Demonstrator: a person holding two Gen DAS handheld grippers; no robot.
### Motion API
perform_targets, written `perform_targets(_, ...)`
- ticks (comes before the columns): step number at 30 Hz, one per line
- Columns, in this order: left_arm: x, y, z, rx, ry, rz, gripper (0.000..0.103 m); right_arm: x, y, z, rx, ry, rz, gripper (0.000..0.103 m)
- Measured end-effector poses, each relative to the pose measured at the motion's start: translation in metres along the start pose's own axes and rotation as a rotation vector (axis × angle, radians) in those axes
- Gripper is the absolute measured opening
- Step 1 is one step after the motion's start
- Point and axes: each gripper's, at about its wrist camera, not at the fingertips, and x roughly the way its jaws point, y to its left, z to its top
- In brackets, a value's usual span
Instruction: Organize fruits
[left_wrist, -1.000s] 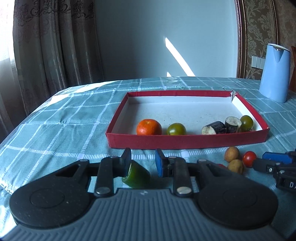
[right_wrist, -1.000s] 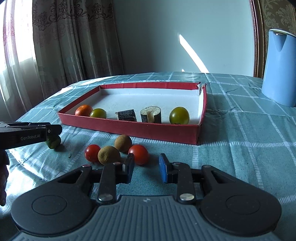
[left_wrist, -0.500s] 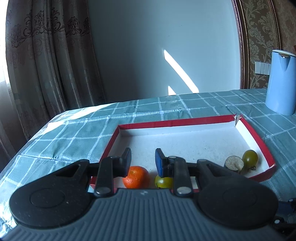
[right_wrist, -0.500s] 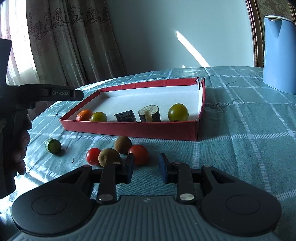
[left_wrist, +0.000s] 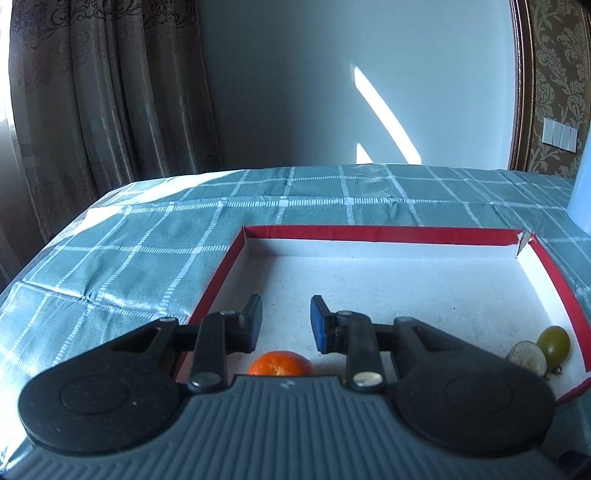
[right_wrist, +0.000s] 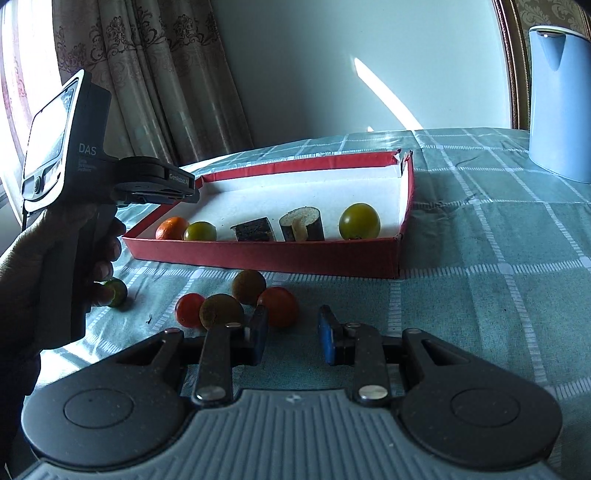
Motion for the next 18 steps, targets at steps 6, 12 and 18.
perform_targets(6, 0.012, 0.006, -0.003, -0.016, 0.023, 0.021, 0.030, 0.000, 0.000, 0.000, 0.001, 0.002, 0.004, 0.028)
perform_targets(12, 0.015, 0.003, -0.007, 0.010, 0.020, 0.050, 0.062, 0.000, -0.001, 0.000, 0.005, 0.002, 0.005, 0.028)
perform_targets(18, 0.012, 0.000, -0.009, 0.026, 0.021, 0.038, 0.061, -0.001, -0.002, 0.000, 0.008, 0.001, 0.007, 0.028)
